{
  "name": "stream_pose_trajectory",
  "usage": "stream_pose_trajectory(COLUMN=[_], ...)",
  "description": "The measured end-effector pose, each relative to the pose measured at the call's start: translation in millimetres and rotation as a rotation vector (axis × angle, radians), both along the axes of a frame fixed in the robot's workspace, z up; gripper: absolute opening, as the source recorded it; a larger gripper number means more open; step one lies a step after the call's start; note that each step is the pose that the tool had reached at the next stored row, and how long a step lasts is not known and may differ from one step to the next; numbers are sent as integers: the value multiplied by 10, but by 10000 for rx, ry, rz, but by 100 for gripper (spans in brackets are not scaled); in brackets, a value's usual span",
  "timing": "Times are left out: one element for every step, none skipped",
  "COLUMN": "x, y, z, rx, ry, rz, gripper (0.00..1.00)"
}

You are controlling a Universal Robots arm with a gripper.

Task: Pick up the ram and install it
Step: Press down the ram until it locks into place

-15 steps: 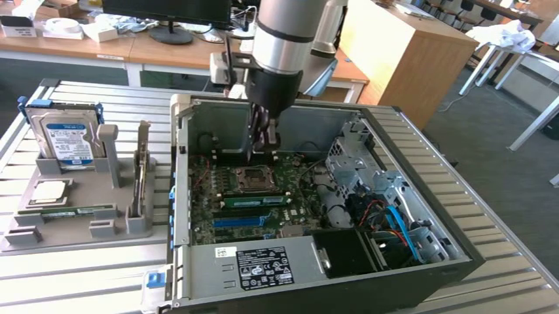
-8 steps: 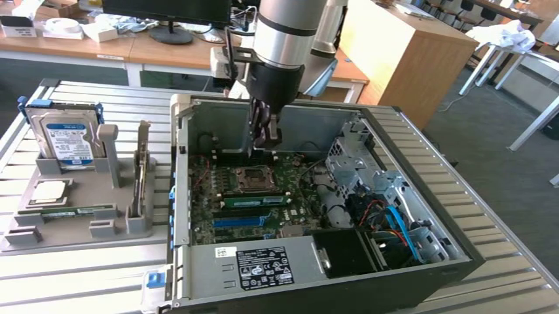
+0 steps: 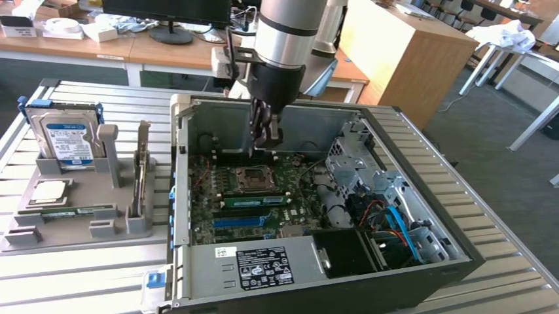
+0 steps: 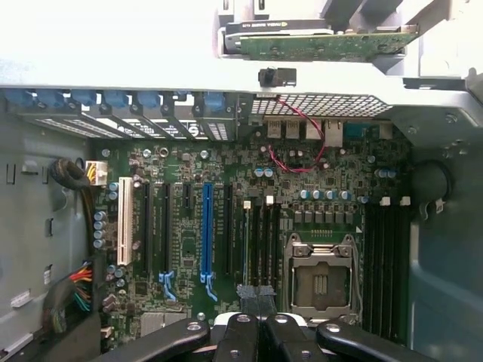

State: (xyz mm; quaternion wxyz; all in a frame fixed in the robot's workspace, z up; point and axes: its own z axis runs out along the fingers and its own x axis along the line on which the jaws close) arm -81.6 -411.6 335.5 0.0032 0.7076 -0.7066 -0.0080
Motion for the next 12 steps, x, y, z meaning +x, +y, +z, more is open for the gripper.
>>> stream_pose_trajectory(x=[10, 22, 36, 49, 65, 81, 99, 117, 133, 150, 166, 182], y=[0, -1, -1, -2, -2, -3, -3, -4, -4, -5, -5, -6], z=[-1, 0, -1, -1, -1, -1, -1, -1, -1, -1, -1, -1], rx=[1, 2, 2, 3, 3, 3, 3, 4, 5, 6, 6, 8], ry=[-1, -1, 0, 0, -1, -1, -1, -1, -1, -1, -1, -1], rz=[-1, -2, -1, -1, -2, -2, 0, 0, -1, -1, -1, -1], gripper=[10, 10, 10, 10, 10, 10, 10, 10, 10, 10, 10, 10])
